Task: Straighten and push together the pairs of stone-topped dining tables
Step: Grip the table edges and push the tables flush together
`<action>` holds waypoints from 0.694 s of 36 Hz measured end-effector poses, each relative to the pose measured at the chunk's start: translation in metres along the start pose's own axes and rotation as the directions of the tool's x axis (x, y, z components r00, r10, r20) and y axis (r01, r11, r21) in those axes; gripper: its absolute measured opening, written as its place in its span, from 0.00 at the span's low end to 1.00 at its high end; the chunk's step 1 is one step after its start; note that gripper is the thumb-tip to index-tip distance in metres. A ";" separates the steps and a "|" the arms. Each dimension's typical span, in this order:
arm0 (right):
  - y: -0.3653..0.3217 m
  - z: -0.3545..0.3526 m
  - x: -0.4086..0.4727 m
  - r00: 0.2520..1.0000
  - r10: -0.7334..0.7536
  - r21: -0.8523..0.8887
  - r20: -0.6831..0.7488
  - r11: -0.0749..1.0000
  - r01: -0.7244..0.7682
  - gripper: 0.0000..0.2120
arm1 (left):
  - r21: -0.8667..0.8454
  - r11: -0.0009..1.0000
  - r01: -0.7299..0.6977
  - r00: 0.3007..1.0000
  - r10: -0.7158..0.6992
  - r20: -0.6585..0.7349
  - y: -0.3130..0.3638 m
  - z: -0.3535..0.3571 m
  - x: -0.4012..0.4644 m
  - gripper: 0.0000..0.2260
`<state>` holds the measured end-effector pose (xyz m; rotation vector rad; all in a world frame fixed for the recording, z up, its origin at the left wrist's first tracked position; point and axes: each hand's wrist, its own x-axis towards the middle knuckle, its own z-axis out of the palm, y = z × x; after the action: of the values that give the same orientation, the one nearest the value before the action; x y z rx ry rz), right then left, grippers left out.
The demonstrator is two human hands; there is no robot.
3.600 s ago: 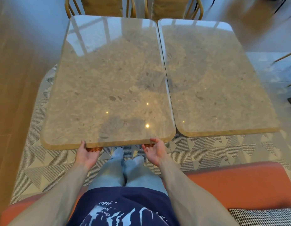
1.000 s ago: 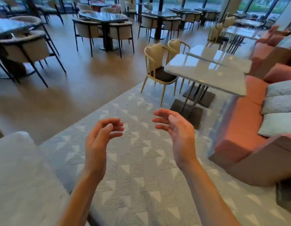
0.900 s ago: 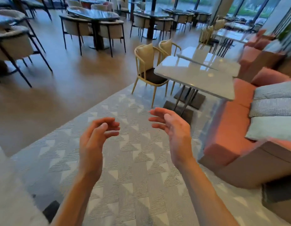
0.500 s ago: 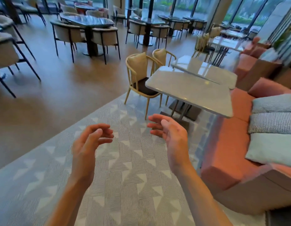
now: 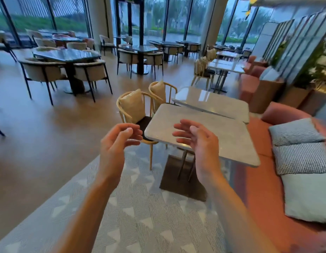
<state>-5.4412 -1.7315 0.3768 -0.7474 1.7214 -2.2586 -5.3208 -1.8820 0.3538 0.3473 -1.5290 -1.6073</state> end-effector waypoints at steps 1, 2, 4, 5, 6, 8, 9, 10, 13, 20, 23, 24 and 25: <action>0.005 0.003 0.013 1.000 0.005 -0.010 -0.011 1.000 -0.005 0.17 | 0.000 1.000 0.008 1.000 -0.008 0.011 -0.005 0.002 0.014 0.10; 0.011 0.007 0.027 1.000 0.006 -0.019 -0.017 1.000 -0.006 0.17 | 0.000 1.000 0.012 1.000 -0.012 0.021 -0.010 0.004 0.029 0.10; 0.026 0.014 0.053 1.000 0.007 -0.027 -0.029 1.000 -0.008 0.17 | 0.002 1.000 0.022 0.999 -0.022 0.033 -0.024 0.006 0.059 0.11; 0.035 0.018 0.066 0.999 0.008 -0.034 -0.036 0.999 -0.010 0.17 | 0.004 1.000 0.028 0.999 -0.029 0.035 -0.032 0.007 0.074 0.11; 0.044 0.022 0.079 0.999 0.009 -0.043 -0.042 0.999 -0.011 0.17 | 0.005 0.999 0.034 0.999 -0.034 0.036 -0.040 0.007 0.088 0.11; 0.064 0.031 0.106 0.998 0.015 -0.056 -0.057 0.998 -0.018 0.17 | 0.007 0.998 0.057 0.998 -0.057 0.029 -0.060 0.006 0.116 0.11; 0.075 0.036 0.120 0.998 0.018 -0.062 -0.068 0.998 -0.022 0.17 | 0.005 0.997 0.075 0.997 -0.075 0.021 -0.071 0.005 0.129 0.11; 0.086 0.042 0.135 0.997 0.018 -0.068 -0.079 0.997 -0.023 0.17 | -0.002 0.995 0.096 0.995 -0.096 0.013 -0.082 0.006 0.142 0.10; 0.125 0.061 0.184 0.993 0.029 -0.076 -0.118 0.996 -0.039 0.17 | -0.024 0.982 0.185 0.983 -0.185 0.001 -0.121 0.007 0.186 0.11; 0.211 0.103 0.303 0.972 0.120 -0.163 -0.201 0.975 -0.154 0.16 | 0.069 0.922 0.381 0.924 -0.377 -0.062 -0.216 0.003 0.294 0.10; 0.243 0.115 0.346 0.968 0.143 -0.218 -0.208 0.958 -0.188 0.15 | 0.154 0.897 0.415 0.910 -0.409 -0.075 -0.255 -0.007 0.338 0.10; 0.254 0.117 0.358 0.965 0.150 -0.226 -0.213 0.954 -0.198 0.14 | 0.170 0.892 0.418 0.908 -0.411 -0.080 -0.268 -0.011 0.352 0.10; 0.267 0.118 0.369 0.961 0.164 -0.232 -0.222 0.948 -0.216 0.14 | 0.184 0.886 0.426 0.905 -0.417 -0.085 -0.282 -0.015 0.365 0.10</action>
<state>-5.7328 -2.0772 0.2467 -0.3831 2.1058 -2.0657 -5.6331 -2.1945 0.2220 0.8729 -1.6635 -1.7602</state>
